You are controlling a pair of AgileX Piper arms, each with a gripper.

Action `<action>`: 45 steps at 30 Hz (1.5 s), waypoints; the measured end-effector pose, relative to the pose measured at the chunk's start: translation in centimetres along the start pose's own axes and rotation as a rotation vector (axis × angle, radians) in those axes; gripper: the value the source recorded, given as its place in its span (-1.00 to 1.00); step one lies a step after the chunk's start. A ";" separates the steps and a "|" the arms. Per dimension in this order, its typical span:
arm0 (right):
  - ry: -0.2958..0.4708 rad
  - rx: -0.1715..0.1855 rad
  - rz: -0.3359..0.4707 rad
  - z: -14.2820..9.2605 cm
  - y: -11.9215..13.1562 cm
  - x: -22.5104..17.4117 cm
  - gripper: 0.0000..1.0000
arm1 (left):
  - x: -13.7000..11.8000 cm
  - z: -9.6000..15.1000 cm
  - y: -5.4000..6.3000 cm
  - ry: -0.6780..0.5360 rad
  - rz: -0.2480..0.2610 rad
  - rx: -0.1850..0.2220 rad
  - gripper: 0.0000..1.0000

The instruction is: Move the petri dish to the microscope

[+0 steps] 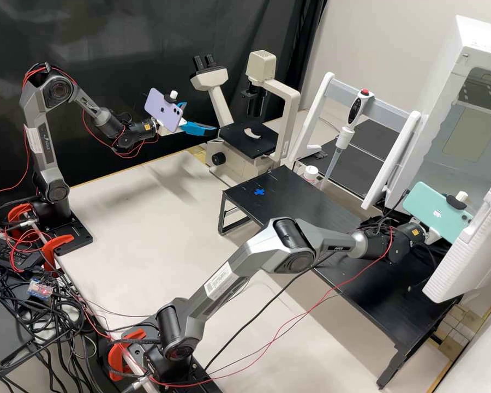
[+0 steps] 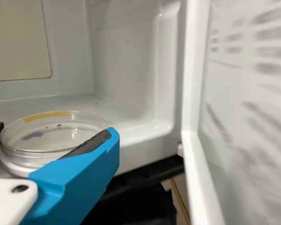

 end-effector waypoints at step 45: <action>0.462 -0.033 -0.188 -10.1 -11.6 -27.5 -1.00 | 0.0 0.0 0.0 0.000 0.000 0.000 1.00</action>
